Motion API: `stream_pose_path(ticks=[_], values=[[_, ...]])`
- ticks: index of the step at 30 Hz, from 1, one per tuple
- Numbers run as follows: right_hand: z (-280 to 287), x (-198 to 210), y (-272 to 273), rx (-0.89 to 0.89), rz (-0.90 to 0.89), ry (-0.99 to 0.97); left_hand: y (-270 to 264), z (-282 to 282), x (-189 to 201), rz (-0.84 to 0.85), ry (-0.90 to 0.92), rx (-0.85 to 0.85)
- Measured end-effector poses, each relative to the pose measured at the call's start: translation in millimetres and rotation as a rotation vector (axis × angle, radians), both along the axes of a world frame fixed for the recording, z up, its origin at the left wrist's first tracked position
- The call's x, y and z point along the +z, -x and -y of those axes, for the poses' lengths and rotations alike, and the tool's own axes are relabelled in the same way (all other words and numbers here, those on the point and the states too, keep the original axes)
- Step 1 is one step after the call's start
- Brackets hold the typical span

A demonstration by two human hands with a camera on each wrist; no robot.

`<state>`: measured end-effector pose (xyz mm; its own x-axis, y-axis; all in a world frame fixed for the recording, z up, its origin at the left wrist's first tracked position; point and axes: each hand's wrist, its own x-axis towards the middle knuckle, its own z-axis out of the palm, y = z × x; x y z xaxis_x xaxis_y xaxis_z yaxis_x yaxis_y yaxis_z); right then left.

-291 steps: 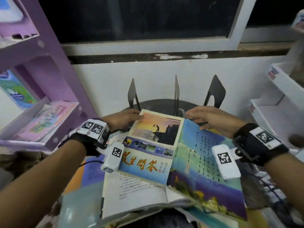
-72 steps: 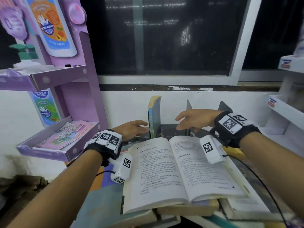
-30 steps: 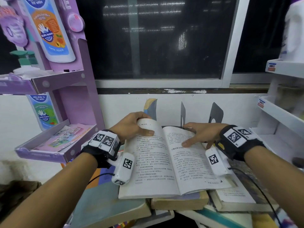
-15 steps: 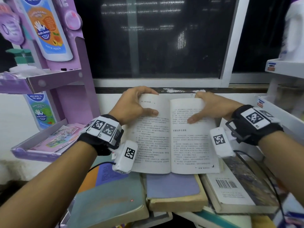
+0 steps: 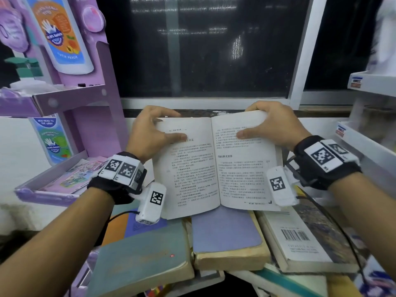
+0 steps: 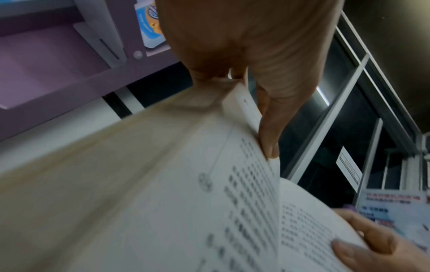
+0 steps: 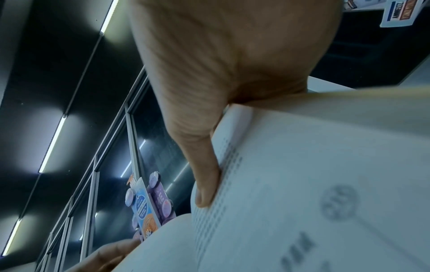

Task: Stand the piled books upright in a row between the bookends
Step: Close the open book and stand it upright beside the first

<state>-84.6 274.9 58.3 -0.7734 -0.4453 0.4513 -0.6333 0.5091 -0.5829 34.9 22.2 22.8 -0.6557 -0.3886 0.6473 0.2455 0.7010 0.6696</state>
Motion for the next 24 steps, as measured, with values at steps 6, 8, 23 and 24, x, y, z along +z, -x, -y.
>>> stream_pose_path(ticks=[6,8,23,24], values=[[11,-4,-10,0.028,0.024,0.100,-9,4,-12,-0.018,-0.449,-0.097],[17,-4,-16,0.042,0.020,0.130,-11,2,-16,-0.009,-0.546,-0.132],[34,-8,-57,0.240,0.206,0.390,-16,-7,-10,-0.013,-0.576,-0.141],[35,-9,-61,0.267,0.200,0.384,-15,-9,-9,-0.011,-0.562,-0.147]])
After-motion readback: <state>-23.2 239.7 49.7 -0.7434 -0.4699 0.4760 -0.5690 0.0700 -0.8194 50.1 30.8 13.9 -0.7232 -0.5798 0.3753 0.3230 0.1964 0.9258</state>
